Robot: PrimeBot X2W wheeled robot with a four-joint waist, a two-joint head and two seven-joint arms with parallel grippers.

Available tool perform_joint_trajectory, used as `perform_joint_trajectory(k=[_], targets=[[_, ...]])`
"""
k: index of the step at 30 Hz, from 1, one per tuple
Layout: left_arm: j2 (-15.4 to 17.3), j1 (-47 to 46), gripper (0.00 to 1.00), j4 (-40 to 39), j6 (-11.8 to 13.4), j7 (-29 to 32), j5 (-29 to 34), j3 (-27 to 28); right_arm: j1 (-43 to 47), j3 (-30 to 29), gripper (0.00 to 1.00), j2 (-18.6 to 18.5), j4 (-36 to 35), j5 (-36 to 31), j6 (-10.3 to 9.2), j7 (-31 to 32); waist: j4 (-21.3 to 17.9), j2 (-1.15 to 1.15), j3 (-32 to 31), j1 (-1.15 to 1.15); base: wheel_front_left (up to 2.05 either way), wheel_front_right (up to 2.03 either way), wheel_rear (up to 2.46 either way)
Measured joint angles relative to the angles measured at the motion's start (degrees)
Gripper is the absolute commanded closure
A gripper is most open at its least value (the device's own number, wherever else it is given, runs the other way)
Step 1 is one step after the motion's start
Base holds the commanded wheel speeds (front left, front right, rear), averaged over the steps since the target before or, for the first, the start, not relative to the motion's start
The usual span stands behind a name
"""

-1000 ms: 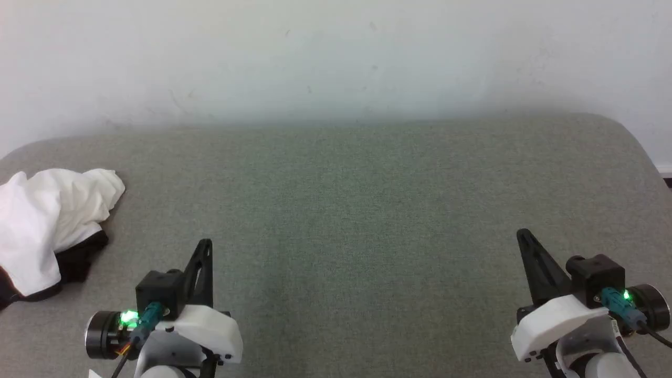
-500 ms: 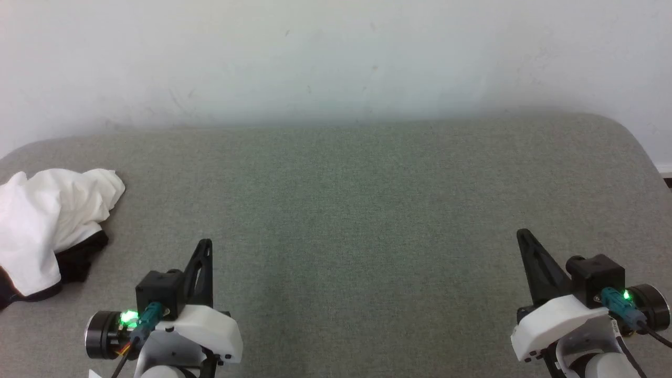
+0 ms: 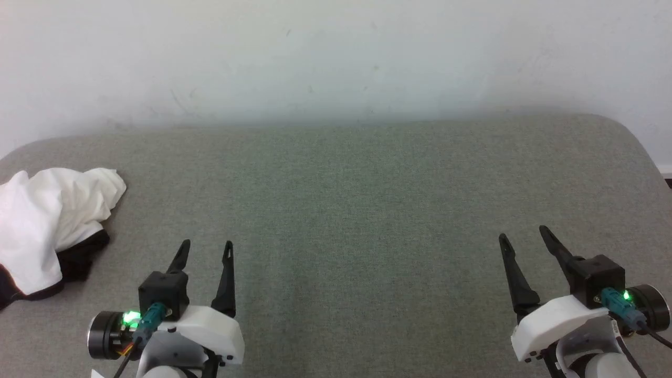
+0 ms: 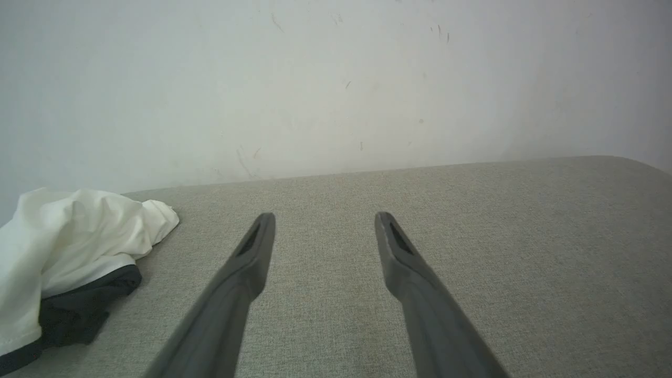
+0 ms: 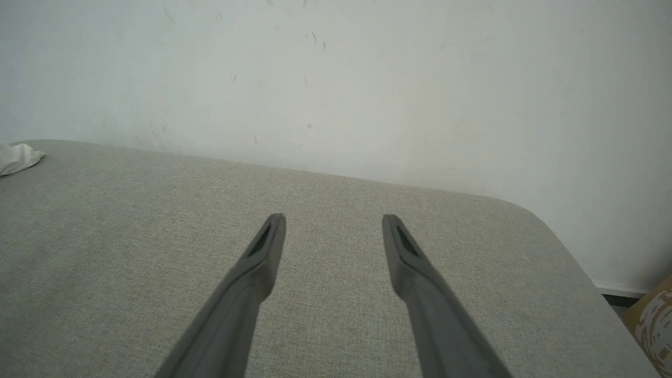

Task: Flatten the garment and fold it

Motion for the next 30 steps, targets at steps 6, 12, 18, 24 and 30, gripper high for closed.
perform_joint_trajectory(k=[6, 12, 18, 24, 30], targets=[[0.0, 0.0, 0.0, 0.5, 0.5, -0.7, -0.1, -0.4, 0.0, 0.0, 0.0, 0.0, 0.2, 0.1, 0.0, -0.5, 0.8, 0.0, 0.0, 0.0, 0.0, 0.0, 0.0], [0.0, -0.1, 0.0, 1.0, 1.0, -1.5, -0.5, -0.9, 0.0, 0.0, 0.0, 0.0, 0.3, 0.4, 0.0, -1.0, 2.2, 0.0, 0.0, 0.0, 0.0, 0.0, 0.0], [0.0, -0.1, 0.0, 1.4, 1.7, -2.0, -1.1, -1.1, 0.0, 0.1, 0.0, 0.0, 0.4, 0.6, 0.0, -1.5, 4.1, 0.0, 0.0, 0.0, 0.0, 0.0, 0.0], [0.0, -0.1, 0.0, 1.7, 2.5, -2.9, -1.6, -1.2, 0.0, 0.4, 0.0, 0.0, 0.6, 0.8, 0.0, -2.0, 6.4, 0.0, 0.0, 0.0, 0.0, 0.0, 0.0], [0.1, -0.1, 0.0, 2.0, 3.0, -3.5, -1.8, -1.4, -0.1, 0.5, 0.0, 0.0, 1.0, 0.8, 0.0, -2.7, 8.9, 0.0, 0.1, 0.0, 0.0, 0.0, 0.0]])
